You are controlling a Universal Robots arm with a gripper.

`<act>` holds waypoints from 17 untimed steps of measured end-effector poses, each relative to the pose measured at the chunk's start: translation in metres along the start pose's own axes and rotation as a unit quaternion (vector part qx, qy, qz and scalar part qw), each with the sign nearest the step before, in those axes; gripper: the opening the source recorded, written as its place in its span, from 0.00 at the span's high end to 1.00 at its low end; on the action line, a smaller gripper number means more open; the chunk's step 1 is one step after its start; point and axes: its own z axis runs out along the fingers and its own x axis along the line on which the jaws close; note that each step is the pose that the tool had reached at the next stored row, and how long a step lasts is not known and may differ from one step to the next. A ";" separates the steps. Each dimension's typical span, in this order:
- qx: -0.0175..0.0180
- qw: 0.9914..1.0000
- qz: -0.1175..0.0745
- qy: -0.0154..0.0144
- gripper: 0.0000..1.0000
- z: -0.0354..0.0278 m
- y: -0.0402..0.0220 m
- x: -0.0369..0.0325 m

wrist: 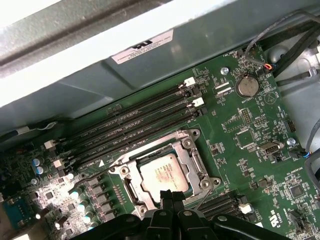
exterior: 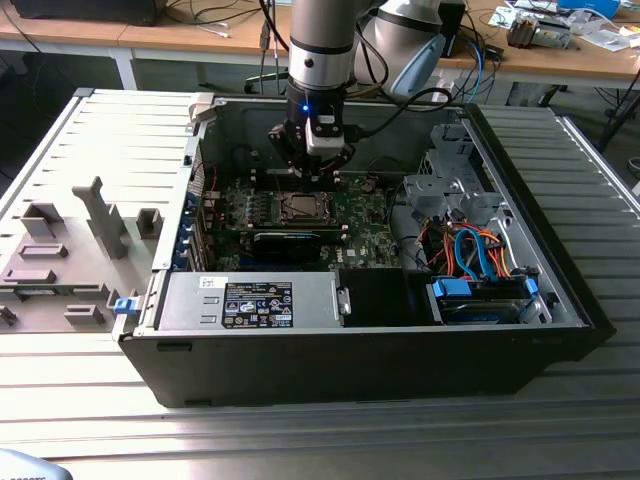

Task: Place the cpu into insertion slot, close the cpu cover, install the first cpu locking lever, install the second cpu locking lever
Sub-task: 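Install the first cpu locking lever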

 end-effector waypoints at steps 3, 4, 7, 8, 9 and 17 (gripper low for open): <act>0.000 1.000 -0.001 0.000 0.89 0.0000 0.0000 0.0000; 0.000 1.000 -0.001 0.000 0.89 0.0000 0.0000 0.0000; 0.000 1.000 -0.003 0.000 0.89 0.0000 0.0000 0.0000; 0.000 1.000 -0.003 0.000 0.89 0.0000 0.0000 0.0000; 0.000 1.000 -0.004 0.000 0.89 0.0000 0.0000 0.0000; 0.000 1.000 -0.008 0.000 0.89 0.0000 0.0000 0.0000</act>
